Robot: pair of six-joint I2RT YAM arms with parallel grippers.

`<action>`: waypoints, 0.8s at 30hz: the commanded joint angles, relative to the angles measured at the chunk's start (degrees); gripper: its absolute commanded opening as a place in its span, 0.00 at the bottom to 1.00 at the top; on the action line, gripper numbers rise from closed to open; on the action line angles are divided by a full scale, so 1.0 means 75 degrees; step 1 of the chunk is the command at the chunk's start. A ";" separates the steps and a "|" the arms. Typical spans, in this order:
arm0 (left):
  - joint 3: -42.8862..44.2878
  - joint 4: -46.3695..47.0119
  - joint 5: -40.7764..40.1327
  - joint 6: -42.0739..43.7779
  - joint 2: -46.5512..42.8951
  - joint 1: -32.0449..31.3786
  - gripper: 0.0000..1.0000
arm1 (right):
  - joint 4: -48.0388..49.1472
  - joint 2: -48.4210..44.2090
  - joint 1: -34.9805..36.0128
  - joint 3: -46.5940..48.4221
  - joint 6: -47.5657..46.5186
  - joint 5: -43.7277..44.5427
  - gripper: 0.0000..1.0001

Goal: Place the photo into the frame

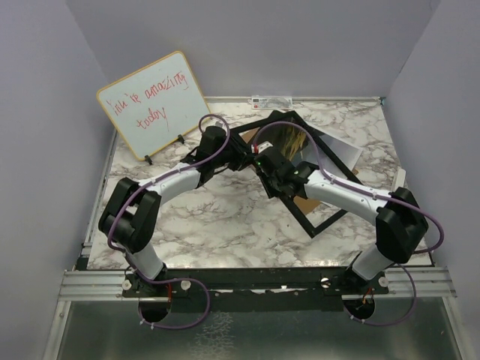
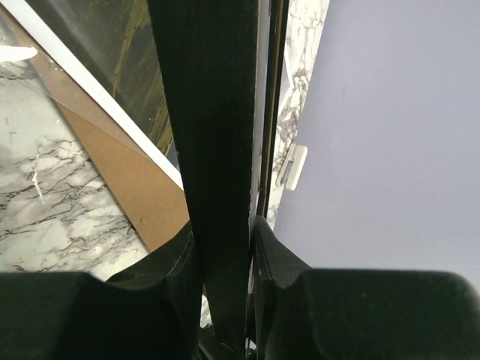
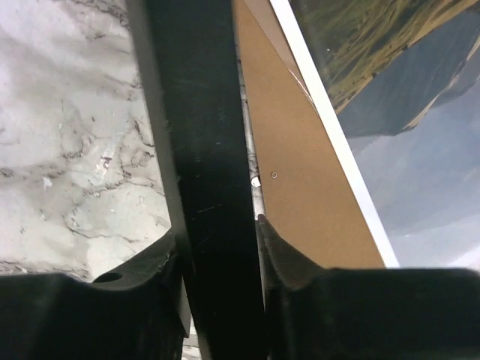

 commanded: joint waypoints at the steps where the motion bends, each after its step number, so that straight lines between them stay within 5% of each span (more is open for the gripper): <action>1: 0.0277 -0.0776 -0.0125 0.0123 -0.0275 -0.0034 0.06 | -0.0338 0.0129 0.0173 0.0469 -0.0133 0.1018 0.23; 5: 0.0446 -0.0984 -0.0255 0.0253 -0.0353 -0.0023 0.21 | -0.0403 -0.0031 0.0195 0.0766 -0.0274 0.1259 0.13; 9: 0.0782 -0.1136 -0.0266 0.0523 -0.0412 0.0020 0.63 | -0.0438 -0.0261 0.0194 0.0968 -0.0284 0.1491 0.07; 14: 0.1424 -0.1266 -0.0105 0.1117 -0.0498 0.0249 0.98 | -0.0317 -0.0531 0.0184 0.1197 -0.0433 0.1566 0.05; 24: 0.2202 -0.1126 0.0536 0.2410 -0.1476 0.1389 0.99 | -0.0571 -0.0095 -0.0022 0.2566 -0.0585 0.1230 0.05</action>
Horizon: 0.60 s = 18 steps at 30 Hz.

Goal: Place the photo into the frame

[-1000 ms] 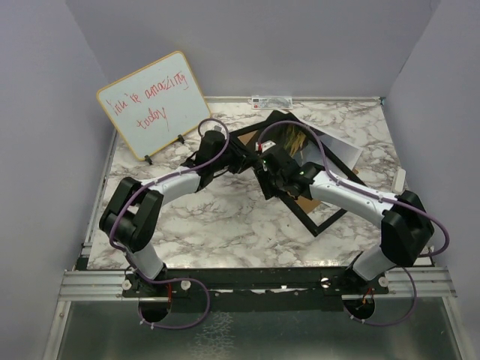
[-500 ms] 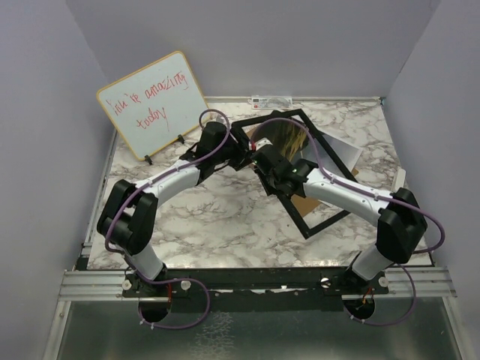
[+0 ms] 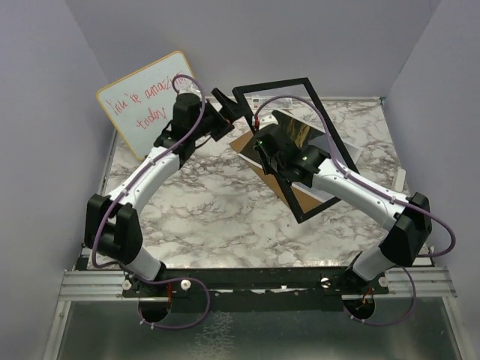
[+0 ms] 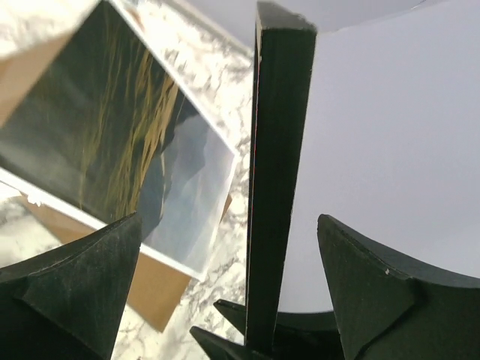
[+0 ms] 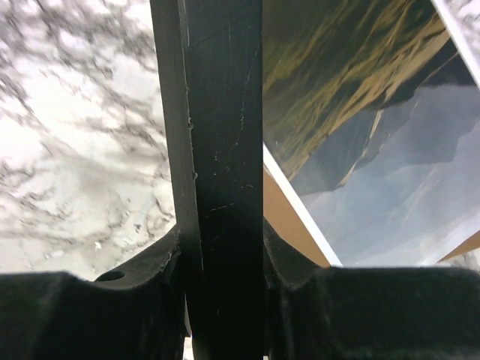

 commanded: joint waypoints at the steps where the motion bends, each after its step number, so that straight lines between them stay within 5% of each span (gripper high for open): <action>1: 0.0284 0.0144 0.0577 0.0815 -0.0880 0.0658 0.99 | -0.0064 0.0200 -0.0159 0.0965 -0.0306 0.0105 0.05; 18: -0.0378 -0.1535 -0.0194 0.1897 -0.2375 0.2009 0.99 | -0.0984 0.1362 -0.0323 0.5274 0.2231 -0.4309 0.03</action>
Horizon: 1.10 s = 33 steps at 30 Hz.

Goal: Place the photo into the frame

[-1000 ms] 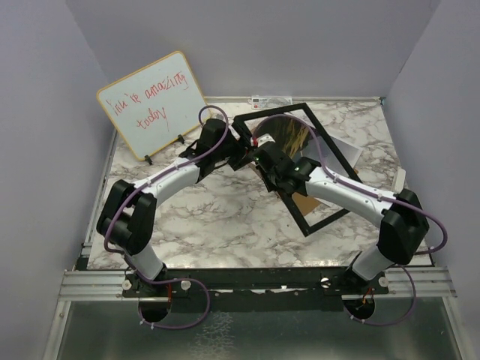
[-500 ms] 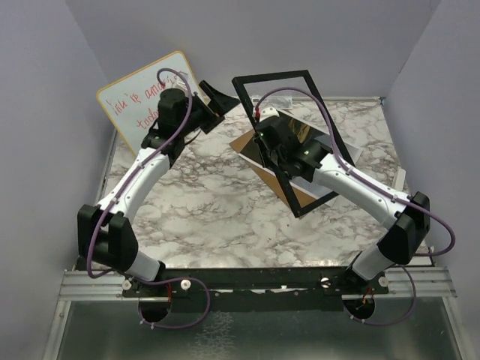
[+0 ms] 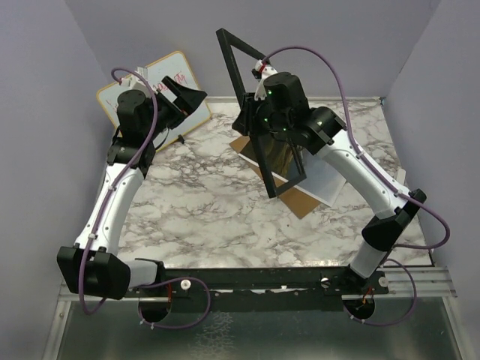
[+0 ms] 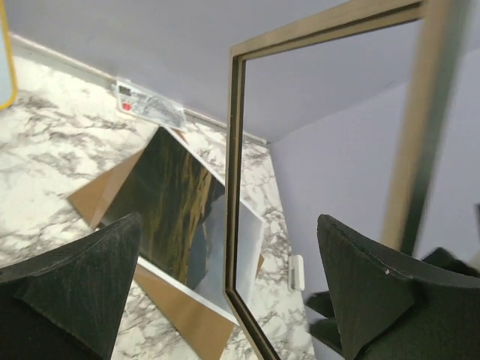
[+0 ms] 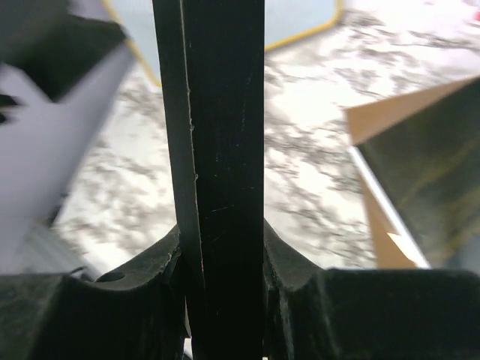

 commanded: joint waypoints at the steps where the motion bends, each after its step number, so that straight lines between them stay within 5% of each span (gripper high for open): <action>1: -0.0662 -0.0828 -0.0413 0.0375 -0.0075 0.0068 0.99 | 0.0250 0.0161 0.0023 0.0746 0.1022 -0.2109 0.03; 13: -0.2575 -0.0895 -0.0809 0.1365 0.0570 0.0092 0.99 | 0.3012 0.0016 0.0024 -0.0505 0.2932 -0.4975 0.03; 33: -0.3527 -0.0644 -0.1273 0.1505 0.1271 0.0091 0.99 | 0.7399 -0.1366 -0.1249 -0.5006 0.6203 -0.5993 0.04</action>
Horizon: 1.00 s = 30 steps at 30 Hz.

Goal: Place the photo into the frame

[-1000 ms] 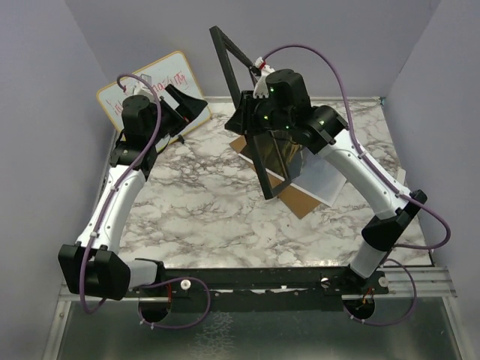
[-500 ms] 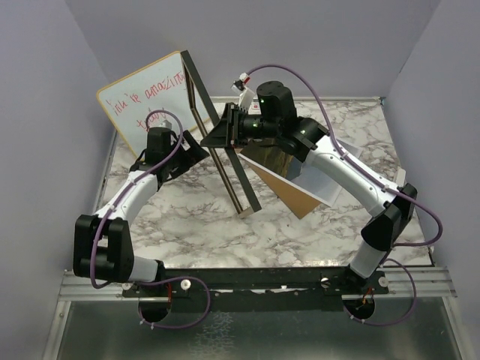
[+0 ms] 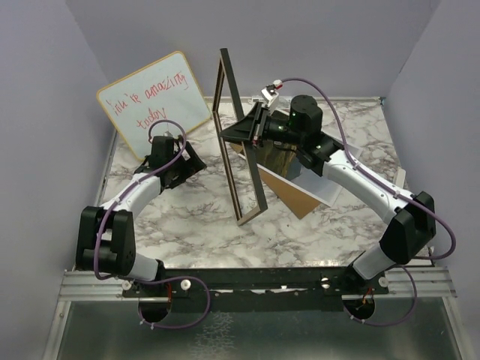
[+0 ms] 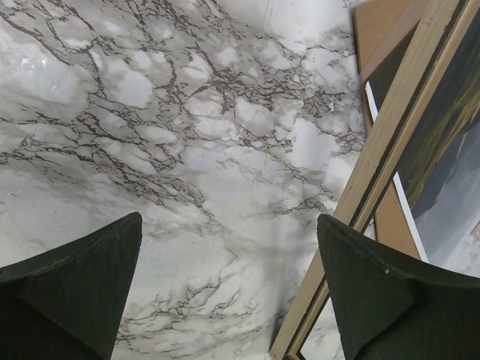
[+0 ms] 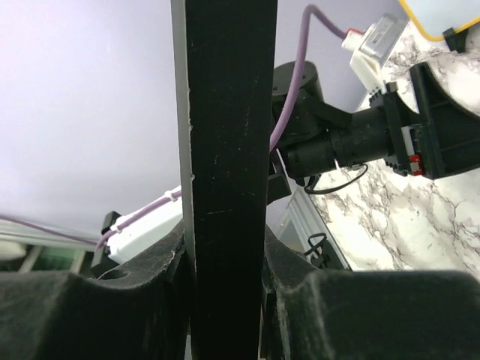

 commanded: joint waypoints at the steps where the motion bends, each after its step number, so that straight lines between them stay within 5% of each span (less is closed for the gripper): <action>1: -0.0048 0.0145 -0.0107 0.0086 0.0181 0.0042 0.99 | 0.0984 -0.0379 -0.0536 -0.0905 0.0799 -0.0547 0.04; 15: 0.0569 0.0482 0.0662 0.0161 0.1150 0.0037 0.99 | 0.1175 -0.1234 -0.2815 -0.2665 0.0681 -0.2224 0.12; 30: 0.1048 0.1335 0.1185 0.0010 0.2516 -0.0075 0.99 | 0.2903 -0.0559 -0.3278 -0.3911 0.0426 -0.3727 0.27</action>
